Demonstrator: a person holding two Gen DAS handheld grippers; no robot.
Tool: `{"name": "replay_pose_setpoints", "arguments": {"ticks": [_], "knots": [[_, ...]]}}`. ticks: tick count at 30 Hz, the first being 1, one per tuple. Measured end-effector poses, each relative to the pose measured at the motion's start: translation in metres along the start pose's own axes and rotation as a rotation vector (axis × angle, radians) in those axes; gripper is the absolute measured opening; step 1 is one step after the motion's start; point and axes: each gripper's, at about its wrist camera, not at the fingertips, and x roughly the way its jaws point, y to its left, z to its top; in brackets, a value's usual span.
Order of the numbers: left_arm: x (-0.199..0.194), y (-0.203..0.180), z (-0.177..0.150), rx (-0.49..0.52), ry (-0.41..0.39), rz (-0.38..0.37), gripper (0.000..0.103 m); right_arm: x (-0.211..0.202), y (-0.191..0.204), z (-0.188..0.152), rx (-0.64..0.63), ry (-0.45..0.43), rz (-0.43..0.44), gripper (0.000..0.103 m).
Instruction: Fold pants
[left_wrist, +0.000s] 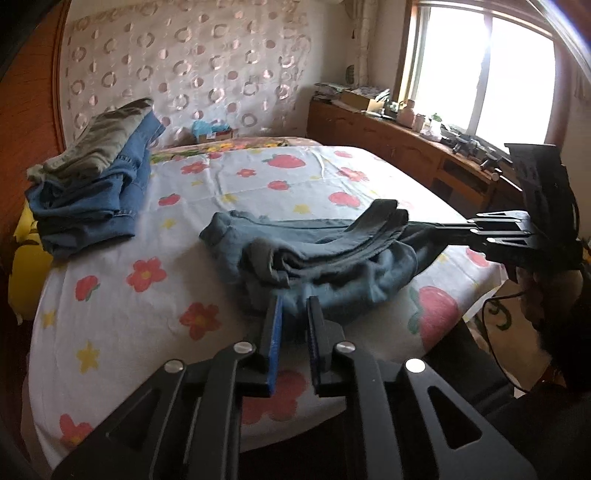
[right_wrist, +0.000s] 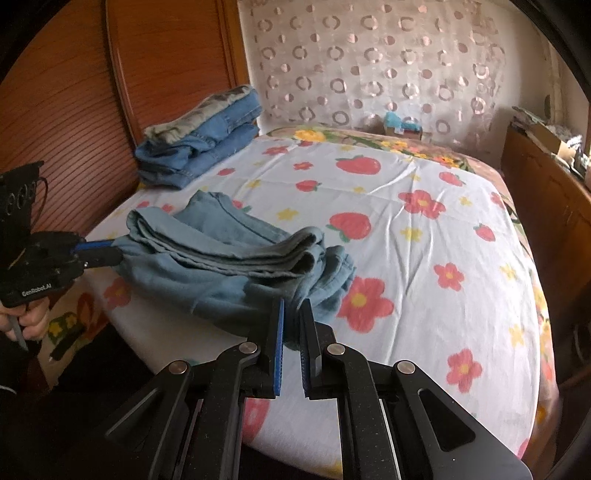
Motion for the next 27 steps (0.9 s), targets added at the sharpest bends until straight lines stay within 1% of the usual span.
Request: {"name": "replay_pose_setpoints", "arguments": {"ticks": [2, 4, 7, 8, 9, 13, 18, 22, 25, 27], "knots": [[0.000, 0.003, 0.001, -0.011, -0.002, 0.002, 0.021, 0.003, 0.001, -0.004, 0.001, 0.014, 0.003, 0.005], [0.001, 0.005, 0.000, -0.019, 0.002, 0.006, 0.022, 0.005, 0.003, -0.007, 0.000, 0.022, -0.005, 0.005], [0.005, 0.006, -0.003, -0.018, 0.015, 0.011, 0.022, 0.005, 0.004, -0.008, 0.003, 0.020, -0.014, 0.017], [0.007, 0.006, -0.004, -0.017, 0.020, 0.009, 0.022, 0.004, 0.005, -0.008, -0.002, 0.016, -0.020, 0.024], [0.009, 0.006, -0.004, -0.017, 0.024, 0.007, 0.022, 0.004, 0.005, -0.008, -0.007, 0.014, -0.025, 0.028], [0.016, 0.002, -0.007, -0.013, 0.042, -0.003, 0.022, 0.009, 0.006, -0.005, -0.019, 0.026, -0.032, 0.036], [0.031, -0.001, 0.001, 0.012, 0.068, 0.005, 0.022, 0.025, 0.006, -0.004, -0.030, 0.059, -0.036, 0.038], [0.038, 0.001, 0.014, 0.020, 0.064, 0.015, 0.022, 0.027, 0.009, -0.002, -0.033, 0.058, -0.031, 0.038], [0.048, 0.009, 0.024, -0.003, 0.074, 0.018, 0.022, 0.027, 0.010, 0.001, -0.040, 0.052, -0.032, 0.039], [0.054, 0.016, 0.030, -0.045, 0.073, 0.028, 0.022, 0.028, 0.010, 0.004, -0.044, 0.053, -0.034, 0.040]]}}
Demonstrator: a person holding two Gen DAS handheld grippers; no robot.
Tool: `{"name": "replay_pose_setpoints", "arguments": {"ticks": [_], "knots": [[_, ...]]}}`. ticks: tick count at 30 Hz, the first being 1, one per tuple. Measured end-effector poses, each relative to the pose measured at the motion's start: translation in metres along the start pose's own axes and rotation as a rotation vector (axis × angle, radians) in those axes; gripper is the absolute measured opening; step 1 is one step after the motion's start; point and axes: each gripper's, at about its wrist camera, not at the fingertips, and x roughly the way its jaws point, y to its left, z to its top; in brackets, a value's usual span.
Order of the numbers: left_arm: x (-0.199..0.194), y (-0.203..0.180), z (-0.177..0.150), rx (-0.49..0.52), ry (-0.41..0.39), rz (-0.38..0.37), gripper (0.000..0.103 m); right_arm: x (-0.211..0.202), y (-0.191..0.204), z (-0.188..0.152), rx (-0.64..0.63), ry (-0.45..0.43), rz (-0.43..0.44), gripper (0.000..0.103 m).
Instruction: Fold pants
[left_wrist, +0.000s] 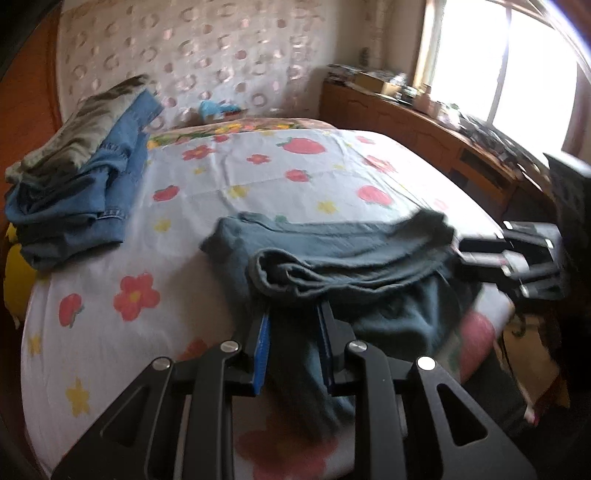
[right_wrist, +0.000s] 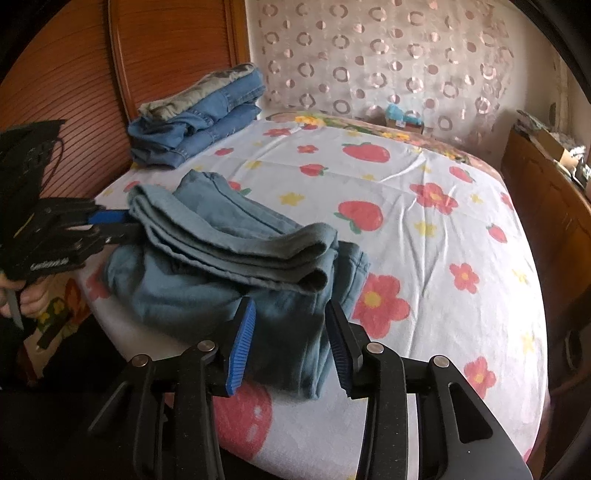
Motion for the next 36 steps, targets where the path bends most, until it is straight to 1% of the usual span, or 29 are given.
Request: {"name": "replay_pose_setpoints", "arguments": {"ticks": [2, 7, 10, 11, 17, 19, 21, 22, 23, 24, 25, 26, 27, 28, 30, 34, 36], "knots": [[0.003, 0.004, 0.004, -0.014, -0.007, -0.006, 0.022, 0.003, -0.001, 0.003, -0.004, 0.004, -0.002, 0.040], [0.013, 0.012, 0.010, -0.031, -0.001, 0.040, 0.022, 0.007, -0.002, 0.011, -0.020, 0.011, -0.002, 0.041], [0.016, 0.016, 0.010, -0.044, 0.001, 0.042, 0.022, 0.011, -0.002, 0.013, -0.030, 0.014, 0.002, 0.049], [0.017, 0.017, 0.010, -0.044, 0.003, 0.048, 0.022, 0.014, -0.003, 0.014, -0.035, 0.020, 0.001, 0.049], [0.020, 0.019, 0.007, -0.049, 0.012, 0.060, 0.022, 0.032, -0.015, 0.023, -0.042, 0.050, -0.040, 0.050], [0.020, 0.019, 0.008, -0.049, 0.010, 0.060, 0.022, 0.033, -0.020, 0.028, -0.032, 0.045, -0.039, 0.050], [0.020, 0.019, 0.008, -0.053, 0.007, 0.059, 0.022, 0.035, -0.024, 0.035, -0.021, 0.038, -0.019, 0.050], [0.020, 0.020, 0.008, -0.054, 0.006, 0.058, 0.022, 0.037, -0.026, 0.038, -0.016, 0.042, -0.006, 0.047], [0.020, 0.020, 0.008, -0.052, 0.006, 0.058, 0.022, 0.040, -0.028, 0.042, -0.010, 0.051, 0.018, 0.040], [0.020, 0.020, 0.008, -0.052, 0.006, 0.058, 0.022, 0.041, -0.028, 0.044, -0.009, 0.057, 0.033, 0.023], [0.020, 0.020, 0.008, -0.053, 0.005, 0.056, 0.022, 0.044, -0.028, 0.046, -0.009, 0.066, 0.051, 0.015], [0.019, 0.021, 0.009, -0.054, 0.002, 0.056, 0.022, 0.045, -0.028, 0.048, -0.013, 0.069, 0.063, 0.010], [0.019, 0.022, 0.009, -0.056, 0.001, 0.056, 0.022, 0.044, -0.027, 0.051, -0.017, 0.066, 0.084, 0.003], [0.018, 0.022, 0.009, -0.057, -0.003, 0.055, 0.022, 0.043, -0.026, 0.052, -0.018, 0.058, 0.097, 0.002], [0.015, 0.022, 0.010, -0.060, -0.015, 0.054, 0.022, 0.039, -0.025, 0.057, -0.021, 0.031, 0.095, 0.000], [0.008, 0.023, 0.010, -0.067, -0.035, 0.053, 0.022, 0.030, -0.025, 0.065, -0.009, -0.031, 0.039, 0.000], [0.008, 0.022, 0.010, -0.063, -0.036, 0.049, 0.022, 0.029, -0.030, 0.068, 0.010, -0.036, 0.033, 0.000]]}}
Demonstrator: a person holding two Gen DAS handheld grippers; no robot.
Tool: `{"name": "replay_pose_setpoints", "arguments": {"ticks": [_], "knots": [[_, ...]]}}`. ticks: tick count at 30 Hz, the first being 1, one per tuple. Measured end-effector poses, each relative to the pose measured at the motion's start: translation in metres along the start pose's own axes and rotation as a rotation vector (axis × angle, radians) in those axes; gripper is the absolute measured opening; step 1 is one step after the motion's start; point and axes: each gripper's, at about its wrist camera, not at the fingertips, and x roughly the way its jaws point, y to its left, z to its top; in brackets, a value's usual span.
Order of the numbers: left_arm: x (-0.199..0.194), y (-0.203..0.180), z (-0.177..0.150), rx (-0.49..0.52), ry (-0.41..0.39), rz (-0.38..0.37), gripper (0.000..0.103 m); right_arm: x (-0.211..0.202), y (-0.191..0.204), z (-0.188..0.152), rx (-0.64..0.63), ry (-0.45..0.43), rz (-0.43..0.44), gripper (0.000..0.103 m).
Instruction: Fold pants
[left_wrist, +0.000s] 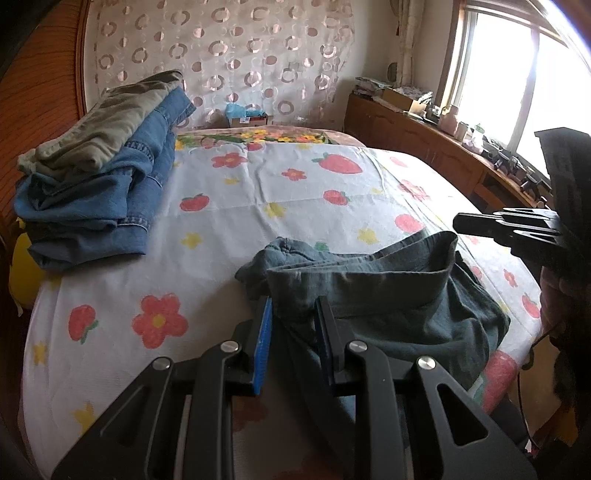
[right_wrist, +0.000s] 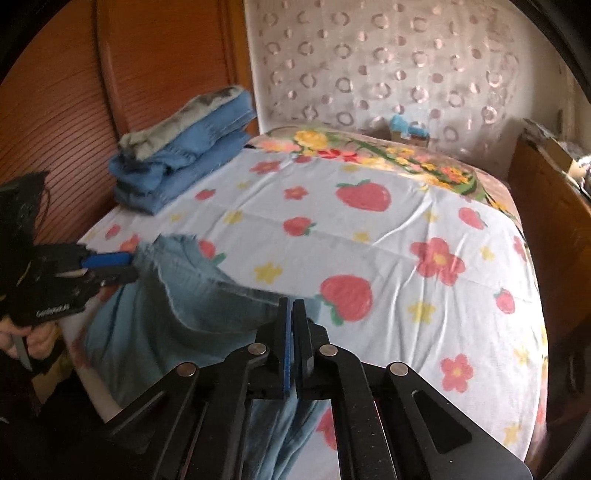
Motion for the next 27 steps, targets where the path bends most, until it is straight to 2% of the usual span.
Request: {"name": "replay_pose_setpoints", "arguments": {"ticks": [3, 4, 5, 7, 8, 13, 19, 21, 22, 23, 27], "knots": [[0.002, -0.001, -0.001, 0.013, 0.005, 0.010, 0.022, 0.001, -0.004, -0.001, 0.010, -0.002, 0.004, 0.002], [0.004, -0.001, -0.001, 0.018, 0.012, 0.024, 0.022, 0.001, -0.005, -0.001, 0.011, -0.003, 0.009, 0.013], [0.007, 0.000, -0.001, 0.020, 0.020, 0.038, 0.022, 0.001, -0.006, -0.002, 0.015, -0.002, 0.009, 0.032], [0.013, 0.002, -0.003, 0.012, 0.038, 0.050, 0.023, 0.000, -0.007, -0.004, 0.026, -0.004, 0.007, 0.053], [0.014, 0.004, -0.003, 0.007, 0.042, 0.049, 0.023, -0.001, -0.009, -0.005, 0.033, -0.007, 0.008, 0.055], [0.015, 0.004, -0.006, 0.011, 0.037, 0.057, 0.025, -0.002, -0.007, -0.011, 0.013, 0.007, 0.043, 0.055], [0.017, 0.007, -0.006, 0.002, 0.036, 0.049, 0.026, 0.024, -0.002, -0.008, -0.016, 0.081, 0.028, 0.054], [0.016, 0.007, -0.006, 0.001, 0.036, 0.047, 0.026, 0.032, -0.007, -0.005, 0.007, 0.099, 0.020, 0.021], [0.015, 0.008, -0.006, 0.000, 0.033, 0.044, 0.026, 0.037, -0.011, -0.003, 0.032, 0.116, 0.054, 0.008], [0.013, 0.008, -0.006, -0.002, 0.028, 0.041, 0.026, 0.038, -0.014, -0.001, 0.047, 0.115, 0.068, 0.004], [-0.002, 0.004, -0.005, -0.005, -0.016, 0.024, 0.026, 0.025, -0.012, 0.013, 0.048, 0.035, 0.048, 0.003]]}}
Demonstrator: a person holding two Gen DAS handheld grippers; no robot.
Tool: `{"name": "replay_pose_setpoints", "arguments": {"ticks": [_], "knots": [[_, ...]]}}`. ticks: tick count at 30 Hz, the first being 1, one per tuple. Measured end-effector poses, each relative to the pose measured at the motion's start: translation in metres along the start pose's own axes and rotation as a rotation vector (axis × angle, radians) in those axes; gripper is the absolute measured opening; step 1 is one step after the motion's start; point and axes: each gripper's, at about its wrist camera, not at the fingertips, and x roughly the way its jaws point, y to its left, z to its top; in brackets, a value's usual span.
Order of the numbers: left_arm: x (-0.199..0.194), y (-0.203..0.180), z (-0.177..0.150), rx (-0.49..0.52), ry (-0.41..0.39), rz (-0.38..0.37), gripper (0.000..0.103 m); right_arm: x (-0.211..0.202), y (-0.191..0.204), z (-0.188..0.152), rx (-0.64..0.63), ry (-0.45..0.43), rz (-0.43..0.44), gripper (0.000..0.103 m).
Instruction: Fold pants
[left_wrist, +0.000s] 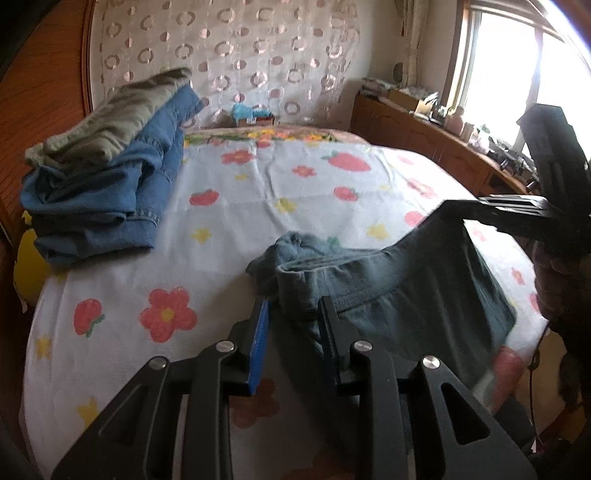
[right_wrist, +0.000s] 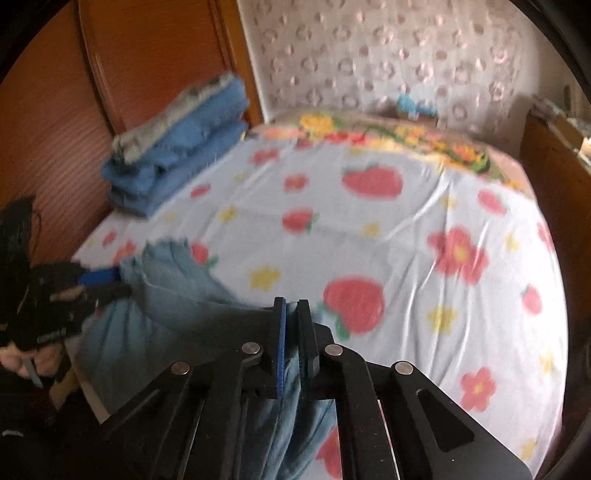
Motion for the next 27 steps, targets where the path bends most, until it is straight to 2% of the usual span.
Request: {"name": "replay_pose_setpoints", "arguments": {"ticks": [2, 5, 8, 9, 11, 14, 20, 23, 24, 27], "knots": [[-0.007, -0.004, 0.000, 0.003, -0.014, -0.015, 0.026, -0.004, 0.006, 0.006, -0.018, -0.023, -0.052, 0.003], [-0.014, -0.012, -0.001, 0.018, -0.029, -0.041, 0.026, 0.003, 0.009, 0.008, -0.031, -0.010, -0.113, 0.003], [-0.012, -0.016, -0.001, 0.039, -0.021, -0.045, 0.026, 0.011, 0.006, 0.005, -0.017, 0.023, -0.121, 0.006], [-0.008, -0.016, -0.001, 0.043, -0.012, -0.038, 0.026, 0.010, 0.005, 0.004, -0.014, 0.022, -0.127, 0.011], [-0.001, -0.013, 0.001, 0.037, 0.004, -0.025, 0.026, 0.008, 0.004, 0.002, -0.007, 0.022, -0.132, 0.033], [0.007, -0.007, 0.005, 0.021, 0.015, -0.031, 0.026, -0.002, 0.005, -0.004, -0.010, 0.023, -0.112, 0.050], [0.016, -0.004, 0.011, 0.024, 0.013, -0.063, 0.024, -0.011, 0.007, -0.034, -0.005, 0.075, -0.076, 0.052], [0.017, -0.005, 0.014, 0.038, 0.010, -0.053, 0.015, -0.013, 0.009, -0.048, 0.002, 0.091, -0.069, 0.052], [0.016, -0.005, 0.016, 0.044, 0.000, -0.046, 0.008, -0.012, 0.009, -0.053, 0.000, 0.096, -0.074, 0.052], [0.011, -0.003, 0.020, 0.034, -0.033, -0.021, 0.006, -0.011, 0.008, -0.063, 0.008, 0.100, -0.089, 0.053]]}}
